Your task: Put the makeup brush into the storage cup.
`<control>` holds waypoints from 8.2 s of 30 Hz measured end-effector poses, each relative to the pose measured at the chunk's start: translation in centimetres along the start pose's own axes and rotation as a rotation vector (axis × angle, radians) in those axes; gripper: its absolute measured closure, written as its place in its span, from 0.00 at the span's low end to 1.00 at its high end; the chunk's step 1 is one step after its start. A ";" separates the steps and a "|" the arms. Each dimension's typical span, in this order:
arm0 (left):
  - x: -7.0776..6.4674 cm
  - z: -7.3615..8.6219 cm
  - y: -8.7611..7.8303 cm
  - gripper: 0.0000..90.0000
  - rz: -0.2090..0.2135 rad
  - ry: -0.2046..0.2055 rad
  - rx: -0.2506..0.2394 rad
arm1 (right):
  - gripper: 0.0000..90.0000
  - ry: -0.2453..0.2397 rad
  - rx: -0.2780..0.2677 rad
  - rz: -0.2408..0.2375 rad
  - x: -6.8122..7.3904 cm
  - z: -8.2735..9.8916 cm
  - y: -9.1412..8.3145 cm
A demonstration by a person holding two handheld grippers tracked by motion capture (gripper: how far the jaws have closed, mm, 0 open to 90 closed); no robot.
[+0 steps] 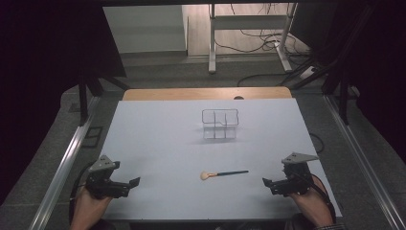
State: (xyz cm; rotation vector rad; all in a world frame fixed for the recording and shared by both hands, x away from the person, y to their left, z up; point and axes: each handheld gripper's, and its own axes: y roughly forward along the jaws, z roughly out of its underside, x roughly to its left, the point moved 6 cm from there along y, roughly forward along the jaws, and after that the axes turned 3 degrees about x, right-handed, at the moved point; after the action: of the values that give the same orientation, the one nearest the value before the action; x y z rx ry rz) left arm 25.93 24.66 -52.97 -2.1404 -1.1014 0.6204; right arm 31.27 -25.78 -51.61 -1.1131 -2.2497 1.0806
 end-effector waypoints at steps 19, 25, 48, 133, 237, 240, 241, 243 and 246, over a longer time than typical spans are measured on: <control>0.2 -0.2 0.2 0.00 -0.048 0.018 0.015 | 0.03 -0.027 0.016 -0.017 0.0 0.2 0.3; 0.2 -0.2 0.3 0.00 -0.046 0.011 0.020 | 0.03 -0.038 0.024 -0.026 0.1 0.2 0.4; 0.4 -0.1 0.4 0.00 -0.044 -0.009 0.023 | 0.03 -0.072 0.020 -0.003 0.5 -0.8 0.2; 0.2 0.0 0.9 0.00 -0.057 0.008 0.072 | 0.00 -0.215 0.331 -0.020 2.1 -5.1 4.0; 0.0 0.4 1.4 0.00 -0.048 0.038 0.124 | 0.93 -0.469 0.427 -0.191 10.8 -7.5 11.4; 0.0 0.4 1.4 0.00 -0.049 0.037 0.123 | 0.93 -0.442 0.437 -0.203 10.8 -7.5 11.4; 0.0 0.4 1.4 0.00 -0.050 0.037 0.124 | 0.93 -0.440 0.433 -0.194 10.7 -7.5 11.4; 0.0 0.3 1.4 0.00 -0.050 0.037 0.123 | 0.93 -0.424 0.429 -0.205 10.7 -7.5 11.3; 0.0 0.3 1.4 0.00 -0.050 0.037 0.123 | 0.93 -0.398 0.415 -0.204 10.6 -7.5 11.3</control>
State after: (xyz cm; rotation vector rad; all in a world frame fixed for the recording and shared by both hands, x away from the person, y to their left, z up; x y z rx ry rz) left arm 26.43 24.14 -54.20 -2.0055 -1.0663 0.6071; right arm 35.18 -9.54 -55.68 -0.5215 -2.2041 1.6943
